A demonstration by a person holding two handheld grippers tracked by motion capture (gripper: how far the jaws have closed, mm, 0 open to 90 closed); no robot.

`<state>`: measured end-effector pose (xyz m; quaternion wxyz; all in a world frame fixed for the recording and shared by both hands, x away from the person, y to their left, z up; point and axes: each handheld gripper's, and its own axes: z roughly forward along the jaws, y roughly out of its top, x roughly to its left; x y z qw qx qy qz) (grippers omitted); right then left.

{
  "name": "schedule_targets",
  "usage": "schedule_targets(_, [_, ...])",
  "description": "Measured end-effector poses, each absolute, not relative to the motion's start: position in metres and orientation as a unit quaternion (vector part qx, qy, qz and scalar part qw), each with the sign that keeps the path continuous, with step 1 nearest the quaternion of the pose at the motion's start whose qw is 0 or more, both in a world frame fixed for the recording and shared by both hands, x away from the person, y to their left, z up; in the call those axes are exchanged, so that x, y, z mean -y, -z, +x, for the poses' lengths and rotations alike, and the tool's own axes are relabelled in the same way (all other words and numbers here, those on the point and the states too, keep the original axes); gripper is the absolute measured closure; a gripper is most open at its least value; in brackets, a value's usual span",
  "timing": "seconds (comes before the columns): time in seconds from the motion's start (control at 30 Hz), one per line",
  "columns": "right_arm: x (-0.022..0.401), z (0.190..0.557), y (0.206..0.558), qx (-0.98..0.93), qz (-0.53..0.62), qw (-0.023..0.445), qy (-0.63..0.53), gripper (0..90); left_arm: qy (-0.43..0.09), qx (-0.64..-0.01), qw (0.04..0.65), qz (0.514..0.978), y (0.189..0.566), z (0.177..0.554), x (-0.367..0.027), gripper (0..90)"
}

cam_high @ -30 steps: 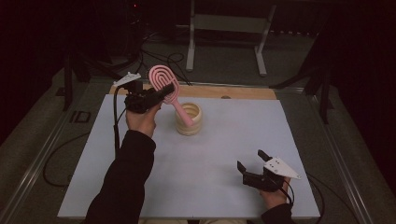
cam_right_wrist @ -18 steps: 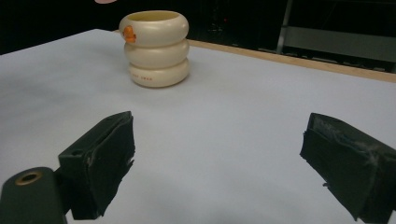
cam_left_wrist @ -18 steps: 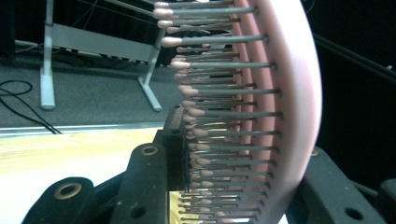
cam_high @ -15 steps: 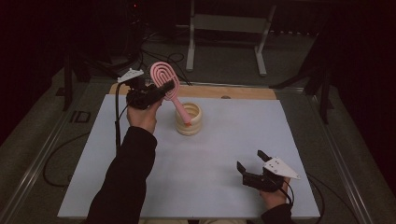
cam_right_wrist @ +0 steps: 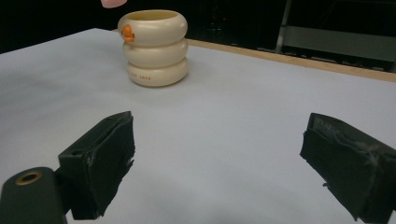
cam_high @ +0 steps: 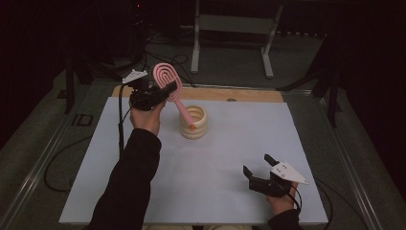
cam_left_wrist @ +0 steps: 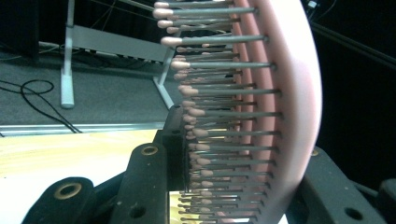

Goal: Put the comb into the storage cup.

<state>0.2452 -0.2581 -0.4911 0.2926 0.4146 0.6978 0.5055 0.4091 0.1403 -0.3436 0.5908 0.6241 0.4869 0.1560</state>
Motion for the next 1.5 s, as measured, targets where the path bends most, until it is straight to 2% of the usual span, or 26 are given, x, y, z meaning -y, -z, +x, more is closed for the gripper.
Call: schedule_targets(1.5, [0.258,0.245,0.491,-0.698,0.415,0.289,-0.507,9.1,-0.183,-0.508,0.583,0.607,0.351,0.43,-0.128,64.7])
